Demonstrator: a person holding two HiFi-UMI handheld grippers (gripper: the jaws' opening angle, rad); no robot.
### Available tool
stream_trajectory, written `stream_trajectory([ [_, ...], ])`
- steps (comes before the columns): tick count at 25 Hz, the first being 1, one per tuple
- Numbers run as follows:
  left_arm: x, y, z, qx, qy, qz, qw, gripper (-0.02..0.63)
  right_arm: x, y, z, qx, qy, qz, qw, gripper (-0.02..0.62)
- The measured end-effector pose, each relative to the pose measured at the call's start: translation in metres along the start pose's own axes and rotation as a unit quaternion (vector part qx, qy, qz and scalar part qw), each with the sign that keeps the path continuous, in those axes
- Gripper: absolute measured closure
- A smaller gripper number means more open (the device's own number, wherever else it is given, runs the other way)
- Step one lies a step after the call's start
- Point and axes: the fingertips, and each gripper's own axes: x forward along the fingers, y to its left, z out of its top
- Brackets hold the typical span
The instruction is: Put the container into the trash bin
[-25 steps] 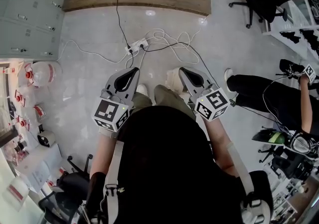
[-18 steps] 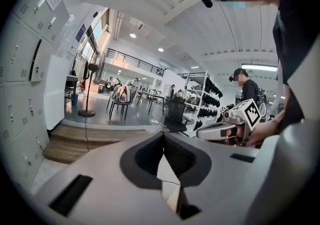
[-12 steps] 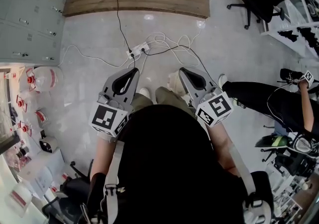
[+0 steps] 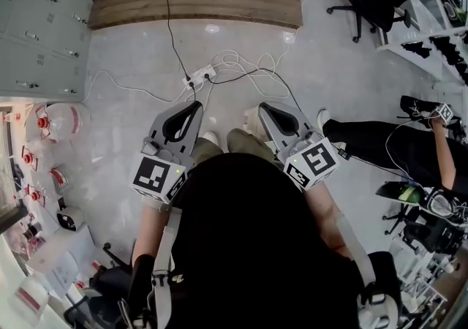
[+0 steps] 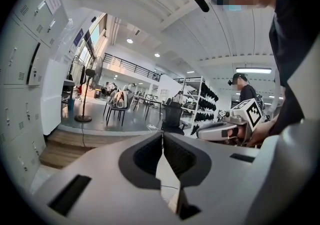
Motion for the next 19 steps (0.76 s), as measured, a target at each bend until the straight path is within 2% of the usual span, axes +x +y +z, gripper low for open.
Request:
stream_trajectory([
  [19,-0.005,0.008,-0.012,-0.009,-0.005,-0.007,0.9999,0.598,0.007,0.004,-0.008,0.008,0.006,-0.005,1.000,0.578],
])
